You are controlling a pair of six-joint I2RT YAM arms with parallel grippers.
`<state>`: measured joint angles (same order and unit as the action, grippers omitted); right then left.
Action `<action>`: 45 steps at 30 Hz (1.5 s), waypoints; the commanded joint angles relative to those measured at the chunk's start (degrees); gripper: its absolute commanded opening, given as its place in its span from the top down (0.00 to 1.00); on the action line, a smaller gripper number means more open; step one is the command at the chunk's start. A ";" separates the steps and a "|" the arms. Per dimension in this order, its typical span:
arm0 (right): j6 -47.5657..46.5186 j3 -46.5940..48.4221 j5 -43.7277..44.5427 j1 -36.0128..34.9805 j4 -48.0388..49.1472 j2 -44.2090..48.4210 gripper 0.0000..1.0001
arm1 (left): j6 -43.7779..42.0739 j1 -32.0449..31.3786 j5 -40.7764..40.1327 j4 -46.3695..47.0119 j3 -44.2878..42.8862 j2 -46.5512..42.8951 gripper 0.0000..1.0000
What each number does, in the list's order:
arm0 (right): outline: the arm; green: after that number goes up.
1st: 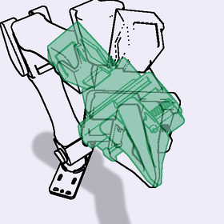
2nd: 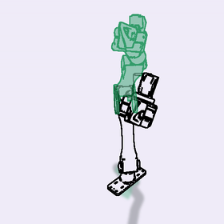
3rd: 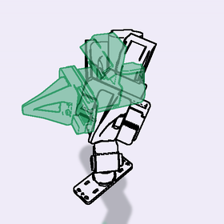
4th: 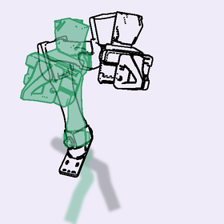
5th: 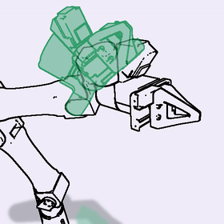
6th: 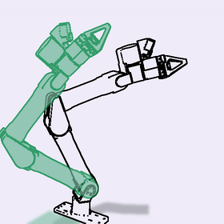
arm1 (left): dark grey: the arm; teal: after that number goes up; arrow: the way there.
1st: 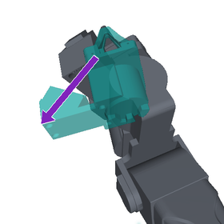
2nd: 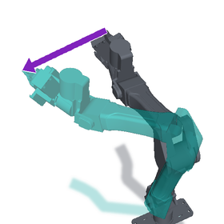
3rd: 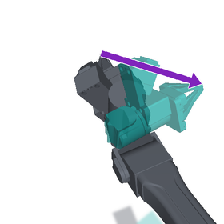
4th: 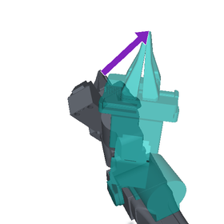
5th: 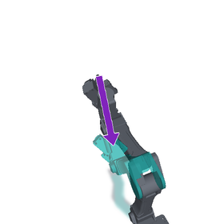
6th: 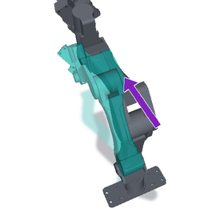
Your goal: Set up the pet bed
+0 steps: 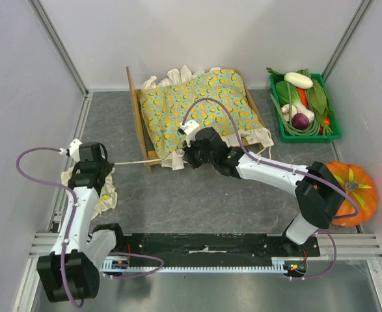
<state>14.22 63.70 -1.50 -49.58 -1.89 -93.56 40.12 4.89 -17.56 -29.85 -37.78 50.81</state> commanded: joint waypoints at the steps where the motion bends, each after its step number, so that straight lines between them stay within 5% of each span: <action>1: -2.18 4.85 4.13 1.33 -1.53 0.84 1.00 | -4.52 6.26 3.23 3.65 -2.21 4.90 0.98; 9: -2.71 13.11 -2.89 2.21 -4.97 -6.54 1.00 | -6.36 20.85 10.16 4.62 -5.36 7.38 0.98; 15: -1.74 13.99 -3.08 2.12 -6.11 -11.47 1.00 | -8.91 21.57 11.66 4.09 -7.05 9.22 0.98; 23: -0.24 11.18 13.08 3.08 -5.41 -8.14 1.00 | -9.18 24.11 14.92 5.76 -6.52 12.83 0.98; 30: 0.98 9.77 12.39 7.57 -4.08 -5.93 1.00 | -9.88 27.19 14.67 4.97 -8.19 14.50 0.98; 40: 2.48 3.98 -8.51 2.57 0.49 -4.70 1.00 | -10.85 27.72 34.95 9.45 -7.05 16.87 0.98; 44: 5.20 2.48 -7.73 -3.93 3.28 -5.93 1.00 | -10.68 27.72 36.98 8.84 -6.60 13.98 0.77; 45: 5.81 2.57 -7.30 -4.73 4.08 -6.54 1.00 | -10.94 27.72 37.33 8.14 -6.95 13.36 0.64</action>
<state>17.65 66.85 -7.16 -49.50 -2.46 -101.10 31.62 32.05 15.70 -23.99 -43.24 67.31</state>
